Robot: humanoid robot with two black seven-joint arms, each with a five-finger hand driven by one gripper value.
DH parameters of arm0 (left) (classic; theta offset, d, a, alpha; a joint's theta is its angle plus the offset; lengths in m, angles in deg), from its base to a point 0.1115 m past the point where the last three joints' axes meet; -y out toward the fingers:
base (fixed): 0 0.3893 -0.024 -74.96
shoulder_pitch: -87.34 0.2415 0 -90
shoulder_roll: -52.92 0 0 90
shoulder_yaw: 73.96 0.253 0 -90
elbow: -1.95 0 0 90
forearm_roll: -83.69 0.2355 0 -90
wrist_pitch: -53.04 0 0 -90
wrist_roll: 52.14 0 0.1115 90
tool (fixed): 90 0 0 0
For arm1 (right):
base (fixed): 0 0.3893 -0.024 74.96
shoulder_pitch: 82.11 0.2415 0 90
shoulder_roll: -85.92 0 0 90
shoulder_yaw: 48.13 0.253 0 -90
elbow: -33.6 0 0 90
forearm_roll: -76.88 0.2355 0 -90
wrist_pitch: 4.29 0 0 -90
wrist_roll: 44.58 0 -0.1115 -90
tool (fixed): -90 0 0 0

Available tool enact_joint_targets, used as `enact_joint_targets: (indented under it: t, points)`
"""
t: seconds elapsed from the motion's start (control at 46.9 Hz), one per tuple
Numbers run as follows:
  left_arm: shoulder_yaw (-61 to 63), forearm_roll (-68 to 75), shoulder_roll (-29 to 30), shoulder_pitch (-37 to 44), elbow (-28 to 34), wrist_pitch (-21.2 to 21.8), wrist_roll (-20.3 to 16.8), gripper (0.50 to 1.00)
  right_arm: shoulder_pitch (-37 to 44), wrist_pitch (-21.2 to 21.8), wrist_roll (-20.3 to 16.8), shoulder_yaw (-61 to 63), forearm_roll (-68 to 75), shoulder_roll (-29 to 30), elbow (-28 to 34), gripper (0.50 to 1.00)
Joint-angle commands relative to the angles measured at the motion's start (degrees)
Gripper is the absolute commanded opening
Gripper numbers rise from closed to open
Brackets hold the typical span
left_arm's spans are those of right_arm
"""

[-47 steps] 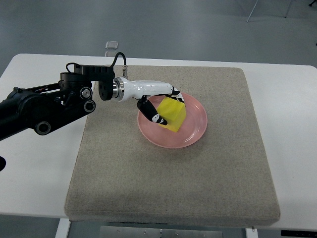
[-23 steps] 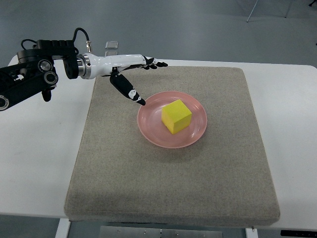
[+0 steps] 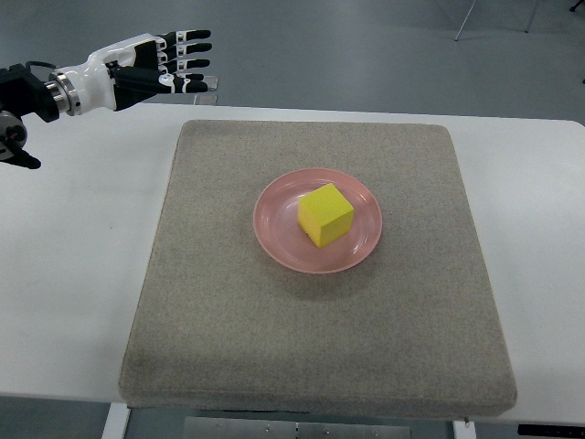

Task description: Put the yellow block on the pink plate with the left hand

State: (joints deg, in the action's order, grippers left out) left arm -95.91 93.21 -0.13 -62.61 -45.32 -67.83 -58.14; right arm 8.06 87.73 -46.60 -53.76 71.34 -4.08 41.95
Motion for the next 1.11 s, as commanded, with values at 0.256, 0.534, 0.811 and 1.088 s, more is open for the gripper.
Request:
enact_joint_targets:
  t: [0.256, 0.534, 0.811, 1.088]
  points:
    - [-0.2, -19.5, 0.2, 3.0, 1.8, -4.1, 5.0, 0.996, 0.0, 0.0, 0.0, 0.0, 0.0, 0.0, 0.0, 0.924]
    - [-0.5, -34.5, -0.2, 7.6, 2.0, -4.1, 11.7, 0.994, 0.0, 0.0, 0.0, 0.0, 0.0, 0.0, 0.0, 0.924]
    - [-1.2, -35.0, -2.4, 10.7, 3.8, -4.1, 12.1, 0.996, 0.0, 0.0, 0.0, 0.0, 0.0, 0.0, 0.0, 0.924]
    - [-5.8, -35.3, -2.1, 10.3, 4.0, -4.1, 13.9, 0.996, -0.1, 0.4, 0.0, 0.0, 0.0, 0.0, 0.0, 0.924]
